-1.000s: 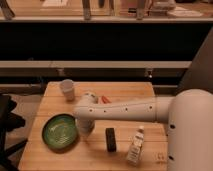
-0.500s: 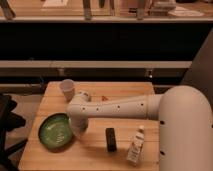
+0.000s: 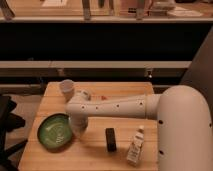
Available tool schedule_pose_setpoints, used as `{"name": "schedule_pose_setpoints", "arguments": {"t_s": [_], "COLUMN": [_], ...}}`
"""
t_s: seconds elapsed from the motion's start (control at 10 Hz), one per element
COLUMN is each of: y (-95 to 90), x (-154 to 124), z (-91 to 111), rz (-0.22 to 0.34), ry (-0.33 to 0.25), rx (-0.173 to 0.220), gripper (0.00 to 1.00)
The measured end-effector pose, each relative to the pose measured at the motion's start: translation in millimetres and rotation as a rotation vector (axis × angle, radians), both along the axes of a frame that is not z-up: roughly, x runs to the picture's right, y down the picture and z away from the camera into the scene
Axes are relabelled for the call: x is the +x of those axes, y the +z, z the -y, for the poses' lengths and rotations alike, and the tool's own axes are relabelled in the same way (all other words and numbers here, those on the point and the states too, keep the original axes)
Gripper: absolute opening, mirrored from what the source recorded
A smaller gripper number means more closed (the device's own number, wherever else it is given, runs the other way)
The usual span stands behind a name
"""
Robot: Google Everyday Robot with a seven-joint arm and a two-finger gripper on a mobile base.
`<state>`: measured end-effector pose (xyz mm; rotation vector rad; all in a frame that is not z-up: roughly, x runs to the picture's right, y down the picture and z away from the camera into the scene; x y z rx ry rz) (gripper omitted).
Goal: Push the ceramic bowl across the table
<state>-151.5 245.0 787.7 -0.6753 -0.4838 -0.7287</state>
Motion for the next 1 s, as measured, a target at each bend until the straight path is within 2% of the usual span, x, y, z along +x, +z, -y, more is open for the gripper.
{"name": "schedule_pose_setpoints", "arguments": {"t_s": [1.0], "y": [3.8], "x": [-0.8], "z": [4.2], "rz": [-0.007], "ry": [-0.009], "rx": [-0.008], "gripper": [0.02]}}
